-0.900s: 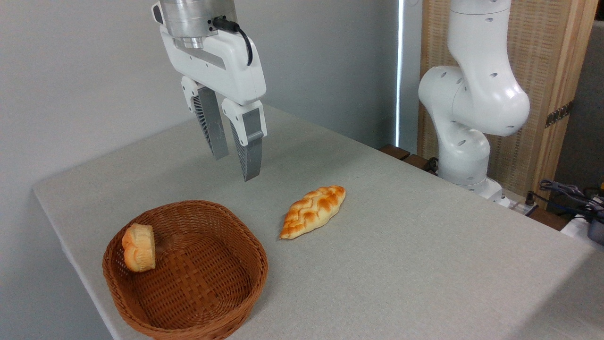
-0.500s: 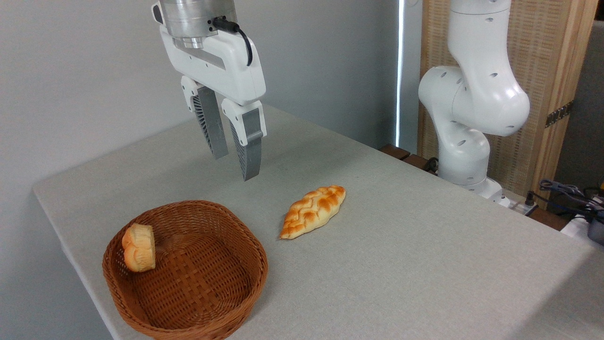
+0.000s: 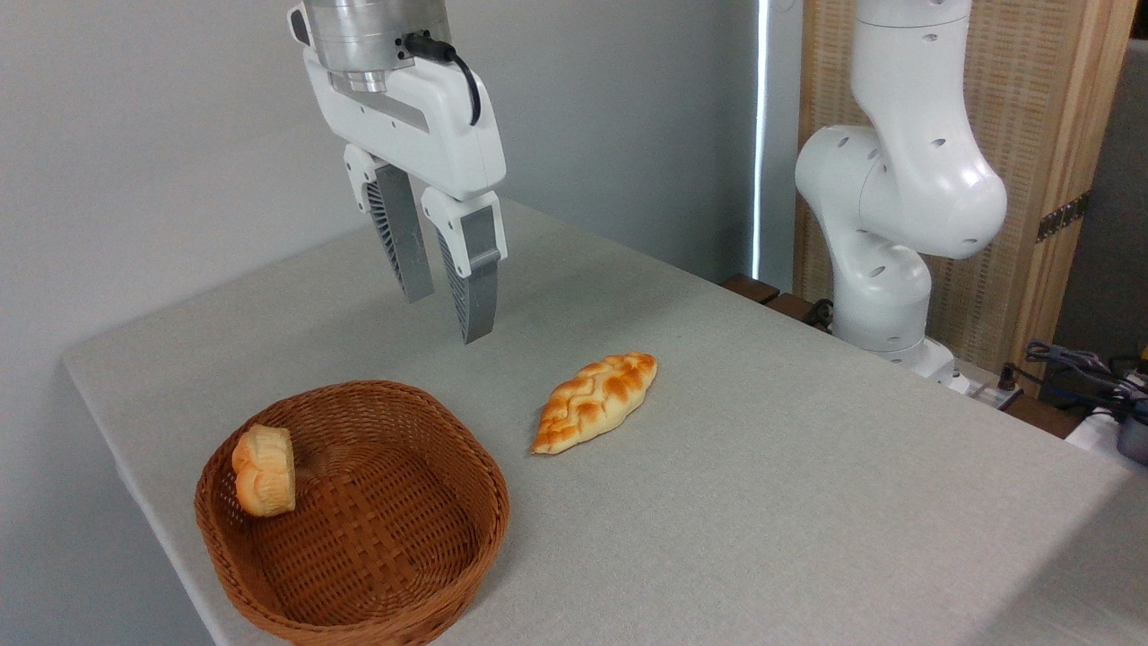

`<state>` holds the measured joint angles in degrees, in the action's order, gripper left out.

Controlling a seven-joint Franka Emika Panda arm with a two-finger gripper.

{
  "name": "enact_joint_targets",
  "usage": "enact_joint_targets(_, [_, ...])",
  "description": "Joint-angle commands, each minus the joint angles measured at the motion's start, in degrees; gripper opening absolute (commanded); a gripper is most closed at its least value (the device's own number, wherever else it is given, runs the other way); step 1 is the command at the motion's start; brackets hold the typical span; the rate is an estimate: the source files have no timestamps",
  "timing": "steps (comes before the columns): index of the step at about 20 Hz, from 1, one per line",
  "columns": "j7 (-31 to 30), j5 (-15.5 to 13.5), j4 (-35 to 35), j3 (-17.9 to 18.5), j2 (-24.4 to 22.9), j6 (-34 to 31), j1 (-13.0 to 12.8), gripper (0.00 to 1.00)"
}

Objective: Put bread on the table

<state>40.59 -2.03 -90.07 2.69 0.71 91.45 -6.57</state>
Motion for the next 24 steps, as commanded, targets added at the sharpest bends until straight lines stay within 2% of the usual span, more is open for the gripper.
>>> enact_joint_targets(1, [-4.55,-0.87,-0.27,0.12,-0.09,1.88,-0.55,1.00])
enact_joint_targets(5, [-4.12,-0.96,-0.28,0.04,0.08,2.94,-0.63,1.00])
enact_joint_targets(9, [-4.64,-1.84,0.60,-0.49,2.89,3.29,-2.30,1.00])
enact_joint_targets(13, [-4.73,-2.36,0.69,-1.81,4.03,5.49,-2.39,1.00])
enact_joint_targets(18, [-6.39,-5.52,0.78,-5.40,8.60,12.42,-2.66,1.00])
enact_joint_targets(21, [-12.89,-4.91,0.78,-8.92,13.43,19.35,-2.66,1.00])
enact_joint_targets(24, [-12.64,-4.91,0.87,-9.37,15.99,24.99,-2.74,1.00])
